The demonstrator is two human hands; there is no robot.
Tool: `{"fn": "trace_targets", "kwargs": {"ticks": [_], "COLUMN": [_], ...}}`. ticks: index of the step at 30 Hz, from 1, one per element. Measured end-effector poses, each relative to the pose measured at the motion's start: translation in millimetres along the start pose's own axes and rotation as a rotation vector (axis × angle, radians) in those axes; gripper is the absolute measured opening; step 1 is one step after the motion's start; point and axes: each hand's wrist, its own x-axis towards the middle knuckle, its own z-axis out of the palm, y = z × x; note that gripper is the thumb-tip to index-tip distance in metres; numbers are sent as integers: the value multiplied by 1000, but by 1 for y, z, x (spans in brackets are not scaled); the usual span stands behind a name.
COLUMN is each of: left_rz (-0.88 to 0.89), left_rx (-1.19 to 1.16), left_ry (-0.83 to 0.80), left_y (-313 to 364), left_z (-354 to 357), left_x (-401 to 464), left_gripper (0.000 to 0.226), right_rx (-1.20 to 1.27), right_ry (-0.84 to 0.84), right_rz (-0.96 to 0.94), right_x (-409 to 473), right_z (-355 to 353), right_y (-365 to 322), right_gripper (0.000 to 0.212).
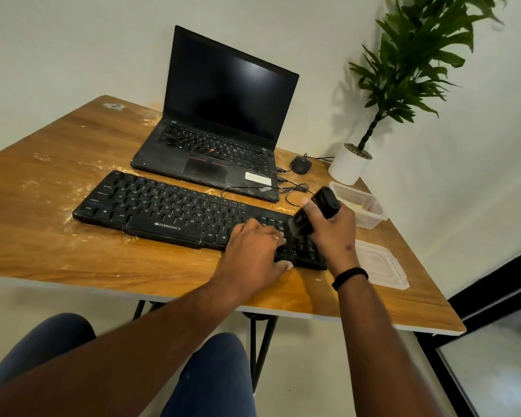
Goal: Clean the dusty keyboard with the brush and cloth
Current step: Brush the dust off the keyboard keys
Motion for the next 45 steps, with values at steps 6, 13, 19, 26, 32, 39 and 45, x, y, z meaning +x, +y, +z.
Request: {"fn": "trace_targets", "kwargs": {"ticks": [6, 13, 19, 26, 32, 39, 45], "left_rz": [-4, -2, -1, 0, -3, -26, -296], "left_rx": [-1, -4, -10, -6, -15, -441, -967], "left_ry": [14, 4, -9, -18, -43, 359, 459], "left_y": [0, 0, 1, 1, 3, -2, -24], "left_z": [0, -1, -2, -4, -6, -28, -77], "left_x": [-1, -1, 0, -1, -1, -12, -29], "left_gripper": [57, 56, 58, 57, 57, 30, 43], "right_rx": [-220, -218, -227, -248, 47, 877, 1067], "right_ry": [126, -4, 111, 54, 244, 158, 9], "right_rz": [-25, -45, -5, -23, 90, 315, 356], "right_x": [14, 21, 29, 11, 5, -42, -78], "right_z": [14, 21, 7, 9, -2, 13, 34], "right_y": [-1, -3, -1, 3, -9, -58, -86], "right_gripper": [33, 22, 28, 28, 18, 17, 29]}}
